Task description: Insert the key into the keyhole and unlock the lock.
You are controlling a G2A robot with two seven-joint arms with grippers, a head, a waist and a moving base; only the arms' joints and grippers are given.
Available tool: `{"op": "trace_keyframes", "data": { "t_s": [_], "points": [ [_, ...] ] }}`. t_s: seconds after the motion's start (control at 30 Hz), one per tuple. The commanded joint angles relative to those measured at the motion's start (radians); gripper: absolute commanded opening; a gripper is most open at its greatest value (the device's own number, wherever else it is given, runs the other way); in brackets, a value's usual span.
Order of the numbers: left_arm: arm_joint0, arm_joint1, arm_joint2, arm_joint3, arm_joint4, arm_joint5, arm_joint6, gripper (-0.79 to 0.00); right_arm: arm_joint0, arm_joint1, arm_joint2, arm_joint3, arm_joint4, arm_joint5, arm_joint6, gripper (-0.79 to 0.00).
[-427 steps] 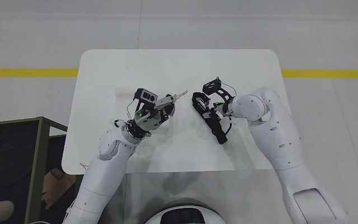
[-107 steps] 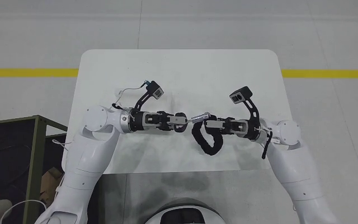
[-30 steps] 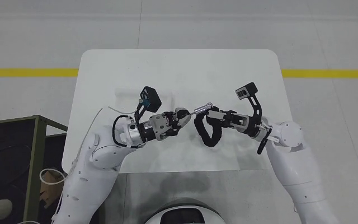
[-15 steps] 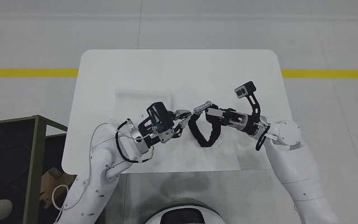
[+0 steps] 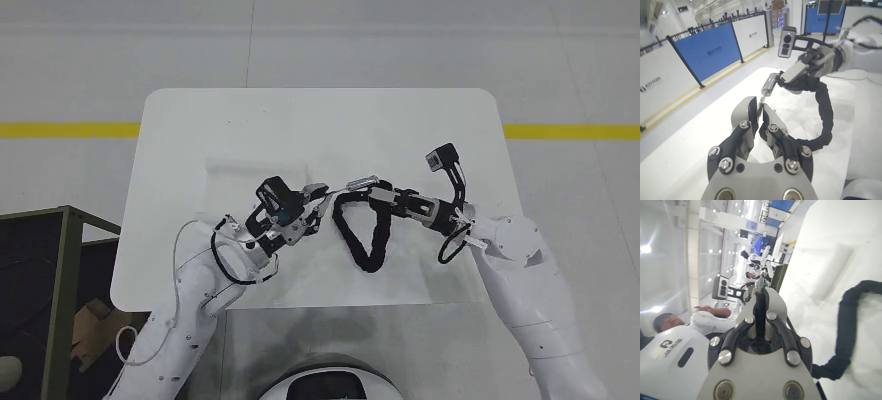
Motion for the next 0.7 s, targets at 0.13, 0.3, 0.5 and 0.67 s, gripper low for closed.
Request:
{"op": "trace_keyframes", "data": {
  "t_s": [0.13,0.3,0.5,0.67],
  "points": [
    [0.033,0.000,-0.152,0.024,-0.784,0.107,-0.275,0.000,-0.021,0.007,-0.001,0.009,-0.292,0.088,-0.170,-0.785],
    [0.100,0.011,-0.183,0.000,-0.986,0.062,-0.426,0.000,-0.007,0.002,-0.050,0.026,-0.455,0.154,-0.274,0.000],
    [0.104,0.011,-0.181,-0.001,-0.993,0.058,-0.435,0.000,0.000,-0.001,-0.083,0.010,-0.630,0.247,-0.398,0.000],
    [0.104,0.011,-0.181,-0.001,-0.993,0.058,-0.435,0.000,-0.043,0.000,-0.097,-0.080,-0.818,0.331,-0.526,0.000]
  ]
}}
